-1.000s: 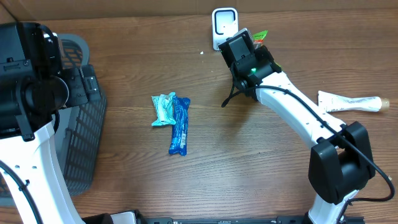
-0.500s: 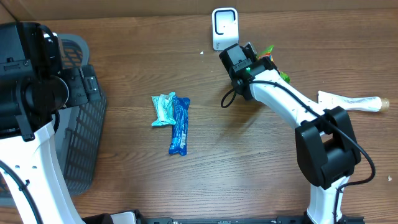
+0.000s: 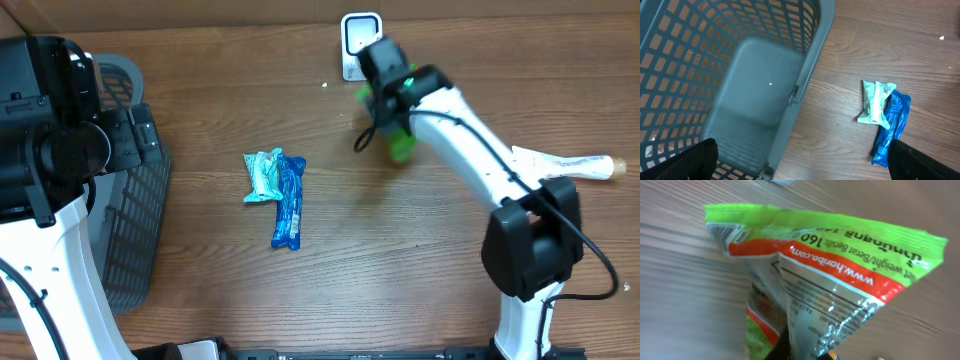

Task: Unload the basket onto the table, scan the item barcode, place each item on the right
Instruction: 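Lift the green bag and hold it in front of the scanner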

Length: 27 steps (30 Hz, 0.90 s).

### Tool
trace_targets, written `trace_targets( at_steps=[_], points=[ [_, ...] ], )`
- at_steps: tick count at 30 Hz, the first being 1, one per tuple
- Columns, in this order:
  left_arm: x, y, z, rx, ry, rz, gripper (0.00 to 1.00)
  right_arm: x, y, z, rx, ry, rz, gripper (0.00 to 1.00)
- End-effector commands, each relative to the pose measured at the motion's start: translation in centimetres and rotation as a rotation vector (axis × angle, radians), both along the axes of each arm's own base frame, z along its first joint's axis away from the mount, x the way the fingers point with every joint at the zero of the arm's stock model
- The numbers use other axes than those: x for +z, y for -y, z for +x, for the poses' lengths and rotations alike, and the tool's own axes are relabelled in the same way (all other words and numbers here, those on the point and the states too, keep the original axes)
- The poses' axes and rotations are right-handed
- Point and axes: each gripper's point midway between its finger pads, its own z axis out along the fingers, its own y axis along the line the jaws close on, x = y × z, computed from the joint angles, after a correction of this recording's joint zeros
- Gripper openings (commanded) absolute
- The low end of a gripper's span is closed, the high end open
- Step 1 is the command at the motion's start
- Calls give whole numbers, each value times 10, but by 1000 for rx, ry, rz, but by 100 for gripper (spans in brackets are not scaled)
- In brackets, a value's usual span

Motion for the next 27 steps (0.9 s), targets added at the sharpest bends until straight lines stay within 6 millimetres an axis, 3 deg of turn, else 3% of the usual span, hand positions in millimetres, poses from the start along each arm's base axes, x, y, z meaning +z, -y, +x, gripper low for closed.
trace_targets(
  at_steps=[1, 5, 10, 15, 21, 27],
  points=[
    [4, -2, 1, -1, 11, 13, 100, 74, -51, -14, 277, -59, 514, 4],
    [4, -2, 1, -1, 11, 13, 100, 108, -47, -34, 474, -91, 740, 4],
    [4, -3, 1, -1, 11, 13, 100, 133, -32, -46, 586, -84, 899, 4],
    [4, -3, 1, -1, 11, 13, 100, 156, -17, -50, 590, -23, 910, 4],
    [4, -2, 1, -1, 11, 13, 100, 193, -15, -66, 632, 66, 891, 4],
    [4, -3, 1, -1, 11, 13, 100, 204, -14, -74, 635, 81, 892, 4]
  ],
)
